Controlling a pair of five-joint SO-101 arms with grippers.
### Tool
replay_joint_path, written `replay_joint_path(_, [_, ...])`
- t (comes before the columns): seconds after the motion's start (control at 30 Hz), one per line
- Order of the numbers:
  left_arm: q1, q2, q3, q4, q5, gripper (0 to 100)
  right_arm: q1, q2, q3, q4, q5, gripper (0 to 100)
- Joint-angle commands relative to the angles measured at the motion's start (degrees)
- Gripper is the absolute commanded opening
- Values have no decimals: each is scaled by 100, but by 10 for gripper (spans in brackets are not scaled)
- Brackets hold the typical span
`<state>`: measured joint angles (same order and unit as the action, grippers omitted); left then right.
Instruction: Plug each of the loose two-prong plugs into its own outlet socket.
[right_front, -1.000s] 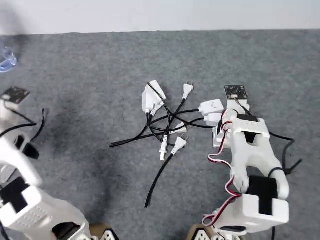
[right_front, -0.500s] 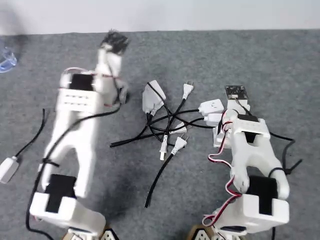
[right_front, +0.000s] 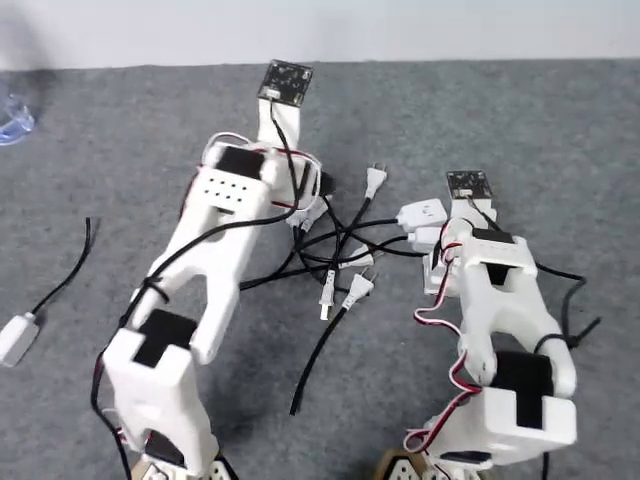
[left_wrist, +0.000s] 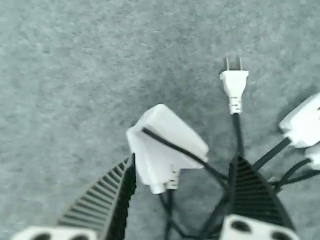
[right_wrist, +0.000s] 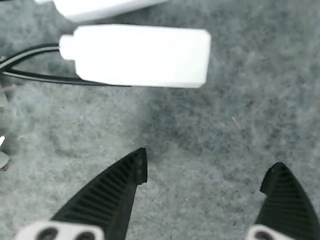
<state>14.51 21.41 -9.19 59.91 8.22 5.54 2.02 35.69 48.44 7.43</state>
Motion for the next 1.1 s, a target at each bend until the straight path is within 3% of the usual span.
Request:
replay_joint_path(0.0, [325,105,-295,9,475,283,-40,-31,-35,4,70,361])
replay_joint_path(0.33, [510,1081,-286,-958,642,280,-40,-31,-35,4,70,361])
replay_joint_path(0.67, [378,1187,-295,-352,624,278,-48,-31,-35,4,70,361])
replay_joint_path(0.77, [378,1187,-295,-281,615,216,-48,-31,-35,4,70,361])
replay_joint_path(0.93, [387,1187,-426,-281,431,21,-48,-31,-35,4,70,361])
replay_joint_path(1.07, [457,1204,-470,-290,-176,13,-48,-31,-35,4,70,361])
